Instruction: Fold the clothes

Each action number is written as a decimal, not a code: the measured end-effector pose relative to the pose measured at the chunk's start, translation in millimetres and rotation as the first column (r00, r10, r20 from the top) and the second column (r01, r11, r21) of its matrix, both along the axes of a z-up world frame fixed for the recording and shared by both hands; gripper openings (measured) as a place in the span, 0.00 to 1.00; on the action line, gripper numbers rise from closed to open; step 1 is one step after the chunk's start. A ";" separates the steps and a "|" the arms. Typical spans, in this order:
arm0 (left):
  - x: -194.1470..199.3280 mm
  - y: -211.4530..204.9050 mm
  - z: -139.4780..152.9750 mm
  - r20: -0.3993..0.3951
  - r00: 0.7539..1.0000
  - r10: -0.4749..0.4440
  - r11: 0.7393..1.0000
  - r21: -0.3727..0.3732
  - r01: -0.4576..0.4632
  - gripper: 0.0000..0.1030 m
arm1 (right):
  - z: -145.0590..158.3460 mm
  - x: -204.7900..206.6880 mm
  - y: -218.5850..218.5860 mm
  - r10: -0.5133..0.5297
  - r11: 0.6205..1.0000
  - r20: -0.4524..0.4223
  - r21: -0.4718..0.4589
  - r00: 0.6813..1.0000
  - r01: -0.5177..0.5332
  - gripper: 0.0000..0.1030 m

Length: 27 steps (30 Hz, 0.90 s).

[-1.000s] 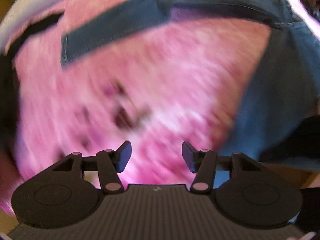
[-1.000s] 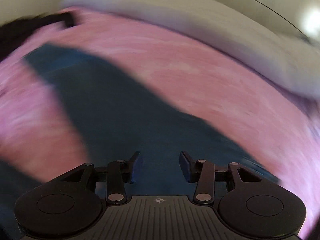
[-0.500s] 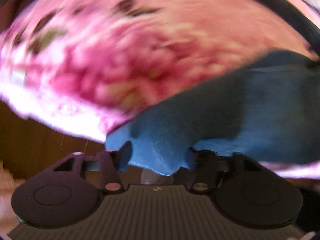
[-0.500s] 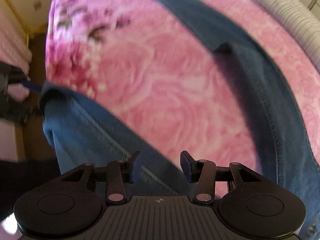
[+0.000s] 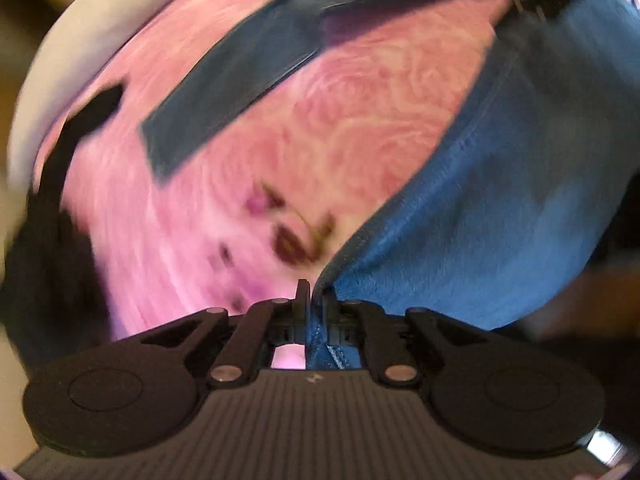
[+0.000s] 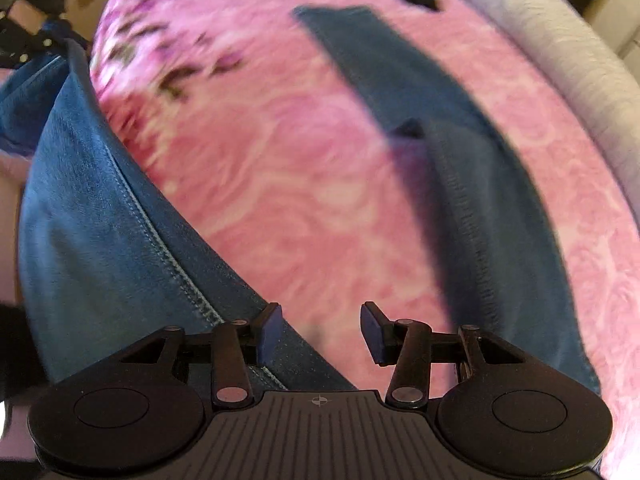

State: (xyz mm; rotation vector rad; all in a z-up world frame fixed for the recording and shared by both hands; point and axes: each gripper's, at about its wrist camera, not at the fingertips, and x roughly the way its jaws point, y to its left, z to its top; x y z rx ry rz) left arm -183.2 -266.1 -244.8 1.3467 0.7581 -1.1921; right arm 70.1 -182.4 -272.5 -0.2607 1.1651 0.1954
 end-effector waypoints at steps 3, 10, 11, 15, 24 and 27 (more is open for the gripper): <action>36.7 -44.8 -22.9 -0.005 0.993 -0.122 0.991 0.064 0.122 0.14 | 5.6 1.6 -19.7 -0.099 0.995 0.041 0.005 0.994 0.099 0.45; 123.7 -49.6 -44.7 -0.111 0.994 0.011 0.996 0.094 0.000 0.43 | 7.3 -12.4 -42.2 -0.235 0.972 0.047 0.028 0.971 0.234 0.45; 136.6 -38.5 -40.8 -0.080 0.994 0.070 0.995 0.083 -0.063 0.38 | 7.1 -15.9 -42.4 -0.244 0.970 0.045 0.035 0.969 0.243 0.45; 187.8 9.7 -26.0 -0.018 0.967 0.255 0.965 0.060 -0.254 0.36 | 1.4 -23.7 -37.5 -0.258 0.964 0.009 0.065 0.966 0.257 0.45; 203.5 51.2 -50.8 -0.233 0.854 0.465 0.875 -0.021 -0.483 0.46 | -17.2 -14.0 -16.4 -0.238 0.967 -0.020 0.086 0.971 0.239 0.46; 205.9 46.6 -79.8 -0.301 0.810 0.503 0.852 0.017 -0.523 0.36 | -26.0 -13.4 -17.3 -0.236 0.971 -0.042 0.035 0.971 0.237 0.46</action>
